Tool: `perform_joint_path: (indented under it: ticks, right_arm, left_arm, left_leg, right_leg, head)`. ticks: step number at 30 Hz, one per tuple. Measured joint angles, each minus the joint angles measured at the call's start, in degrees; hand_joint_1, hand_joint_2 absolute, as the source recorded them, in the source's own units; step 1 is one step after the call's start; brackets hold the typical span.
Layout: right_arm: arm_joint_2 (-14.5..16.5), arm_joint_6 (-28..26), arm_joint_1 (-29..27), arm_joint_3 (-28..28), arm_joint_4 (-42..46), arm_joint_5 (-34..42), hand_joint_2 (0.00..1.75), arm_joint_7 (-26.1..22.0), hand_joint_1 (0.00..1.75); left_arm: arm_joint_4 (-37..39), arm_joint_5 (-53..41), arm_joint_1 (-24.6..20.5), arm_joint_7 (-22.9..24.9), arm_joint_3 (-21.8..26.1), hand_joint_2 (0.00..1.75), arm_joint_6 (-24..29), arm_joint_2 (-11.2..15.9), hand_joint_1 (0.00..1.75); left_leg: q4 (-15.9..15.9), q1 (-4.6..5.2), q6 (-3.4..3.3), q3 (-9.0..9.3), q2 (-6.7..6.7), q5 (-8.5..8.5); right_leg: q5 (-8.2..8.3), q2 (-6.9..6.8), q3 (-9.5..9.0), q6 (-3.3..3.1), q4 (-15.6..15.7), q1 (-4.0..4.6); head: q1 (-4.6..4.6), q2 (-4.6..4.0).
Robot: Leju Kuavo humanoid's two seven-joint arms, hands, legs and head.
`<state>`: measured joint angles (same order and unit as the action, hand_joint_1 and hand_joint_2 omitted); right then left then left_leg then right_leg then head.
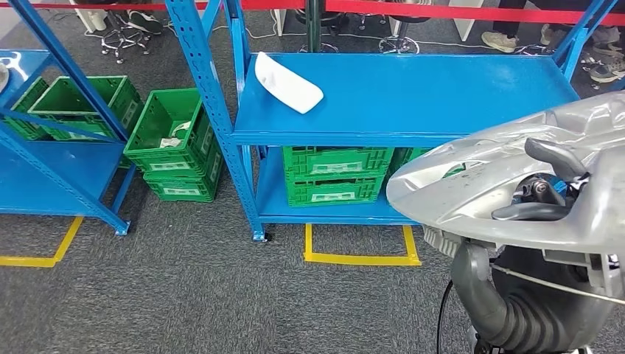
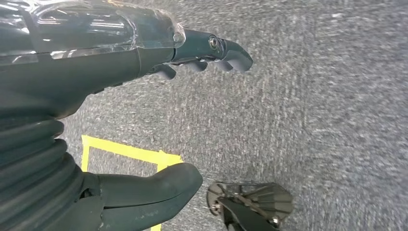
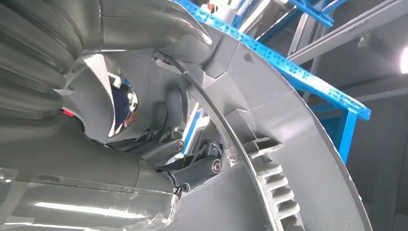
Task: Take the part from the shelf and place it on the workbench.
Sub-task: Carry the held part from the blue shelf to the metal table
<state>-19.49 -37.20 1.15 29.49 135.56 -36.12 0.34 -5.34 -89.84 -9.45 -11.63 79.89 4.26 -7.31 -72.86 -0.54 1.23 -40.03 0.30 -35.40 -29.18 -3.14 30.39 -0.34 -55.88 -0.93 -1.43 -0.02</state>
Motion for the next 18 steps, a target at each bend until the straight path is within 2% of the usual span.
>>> perform_joint_path:
  ticks: [1,2,3,4,5,6,7,8,9,10,12,13,14,15,16,17,18]
  right_arm:
    - [0.01,-0.02,0.01,0.01,0.0,-0.04,1.75,0.09,1.75]
    - [0.01,-0.03,0.03,0.02,0.0,-0.08,1.75,0.16,1.75]
    - [0.02,-0.05,0.04,0.02,0.0,-0.11,1.75,0.21,1.75]
    - [0.02,-0.07,0.04,0.02,0.0,-0.18,1.75,0.25,1.75]
    - [0.02,-0.09,0.05,0.02,0.0,-0.23,1.75,0.25,1.75]
    - [0.02,-0.11,0.07,0.03,0.0,-0.28,1.75,0.26,1.75]
    - [0.02,-0.14,0.08,0.05,0.0,-0.32,1.75,0.26,1.75]
    - [0.01,-0.16,0.13,0.06,0.0,-0.32,1.75,0.27,1.75]
    - [0.01,-0.17,0.13,0.08,0.0,-0.33,1.75,0.28,1.75]
    - [-0.01,-0.19,0.1,0.08,0.0,-0.34,1.75,0.29,1.75]
    - [-0.02,-0.2,-0.01,0.09,-0.01,-0.38,1.75,0.3,1.75]
    - [-0.03,-0.2,-0.05,0.1,-0.01,-0.37,1.75,0.3,1.75]
    - [-0.03,-0.2,-0.06,0.1,-0.02,-0.37,1.75,0.31,1.75]
    - [-0.03,-0.2,-0.05,0.11,-0.02,-0.36,1.75,0.31,1.75]
    - [-0.03,-0.21,-0.03,0.11,-0.02,-0.36,1.75,0.32,1.75]
    - [-0.02,-0.21,0.0,0.11,-0.02,-0.37,1.75,0.32,1.75]
    - [-0.02,-0.22,0.02,0.11,-0.02,-0.38,1.75,0.32,1.75]
  left_arm:
    - [-0.01,0.0,0.05,0.0,0.0,1.75,0.01,0.02,0.0]
    - [-0.01,0.01,0.07,0.0,0.0,1.75,0.01,0.05,0.0]
    - [-0.01,0.01,0.02,0.0,0.0,1.75,0.02,0.08,0.0]
    - [-0.01,0.01,-0.06,0.01,0.0,1.75,0.02,0.11,0.0]
    - [0.0,0.0,-0.15,0.01,-0.01,1.75,0.01,0.13,0.0]
    - [0.01,-0.01,-0.22,0.01,-0.01,1.75,0.01,0.14,0.0]
    - [0.01,-0.01,-0.27,0.02,-0.02,1.75,0.0,0.14,0.0]
    - [0.01,-0.02,-0.26,0.02,-0.02,1.75,0.0,0.13,0.0]
    - [0.01,-0.01,-0.26,0.02,-0.02,1.75,0.01,0.11,0.0]
    - [0.0,-0.01,-0.29,0.02,-0.02,1.75,0.01,0.11,0.0]
    - [-0.02,-0.01,-0.41,0.01,-0.02,1.75,0.02,0.09,0.0]
    - [-0.02,-0.01,-0.43,0.0,-0.02,1.75,0.02,0.07,0.0]
    - [-0.02,-0.02,-0.38,0.01,-0.02,1.75,0.02,0.04,0.0]
    - [-0.02,-0.02,-0.28,0.01,-0.02,1.75,0.02,0.02,0.0]
    - [-0.01,-0.02,-0.18,0.02,-0.02,1.75,0.02,0.01,0.0]
    - [-0.01,-0.02,-0.11,0.02,-0.02,1.75,0.02,0.01,0.0]
    - [-0.01,-0.02,-0.09,0.01,-0.02,1.75,0.02,-0.02,0.0]
  left_leg:
    - [2.57,0.02,-0.06,1.05,0.48,2.08]
    - [6.47,0.13,-0.27,2.85,1.69,4.37]
    - [10.1,0.5,-0.56,4.65,3.5,5.93]
    - [12.83,0.8,-0.92,5.99,4.92,6.76]
    - [14.23,1.09,-1.25,6.6,5.94,6.88]
    - [14.51,1.32,-1.55,6.65,5.9,6.61]
    - [14.68,1.23,-1.87,6.56,4.98,6.66]
    - [14.79,1.11,-2.18,6.49,4.06,6.8]
    - [14.89,0.94,-2.52,6.47,3.02,6.95]
    - [15.01,0.75,-2.84,6.49,2.08,7.13]
    - [15.05,0.59,-3.28,6.43,0.16,7.31]
    - [15.04,0.62,-3.39,6.42,-0.87,7.35]
    - [15.02,0.65,-3.44,6.45,-1.9,7.36]
    - [15.0,0.68,-3.45,6.54,-2.89,7.37]
    - [14.98,0.7,-3.43,6.69,-3.77,7.36]
    - [14.97,0.7,-3.37,6.88,-4.56,7.32]
    - [14.91,0.76,-3.26,6.97,-5.24,7.25]
  right_leg:
    - [-0.24,-0.53,-0.23,0.1,-0.11,0.01]
    - [-0.52,-1.02,-0.56,0.26,-0.2,0.04]
    - [-0.8,-1.48,-0.88,0.51,-0.28,0.19]
    - [-1.06,-1.91,-1.11,0.8,-0.37,0.34]
    - [-1.26,-2.43,-1.29,1.08,-0.44,0.52]
    - [-1.41,-3.1,-1.42,1.36,-0.42,0.66]
    - [-1.57,-3.93,-1.58,1.63,-0.38,0.68]
    - [-1.95,-4.08,-1.73,1.95,-0.48,0.63]
    - [-2.76,-3.3,-1.57,2.25,-1.23,0.49]
    - [-4.1,-1.84,-0.88,2.5,-3.1,0.35]
    - [-7.82,1.56,2.34,2.75,-10.21,0.11]
    - [-9.23,2.35,4.26,2.8,-14.07,0.08]
    - [-9.67,2.75,5.69,2.79,-16.58,0.07]
    - [-8.9,2.97,6.27,2.72,-17.09,0.07]
    - [-6.98,3.21,5.83,2.57,-15.29,0.07]
    - [-4.39,3.67,4.63,2.36,-11.77,0.06]
    - [-2.21,4.7,3.28,2.07,-8.05,0.04]
  head:
    - [0.08,0.0]
    - [0.16,0.0]
    - [0.27,0.0]
    - [0.39,0.0]
    - [0.44,0.0]
    - [0.46,0.0]
    - [0.46,0.0]
    - [0.37,0.0]
    - [0.3,0.0]
    - [0.11,0.0]
    - [-0.56,0.0]
    - [-0.97,0.0]
    - [-1.31,0.0]
    - [-1.61,0.0]
    - [-1.82,0.0]
    - [-2.02,0.0]
    - [-2.19,0.0]
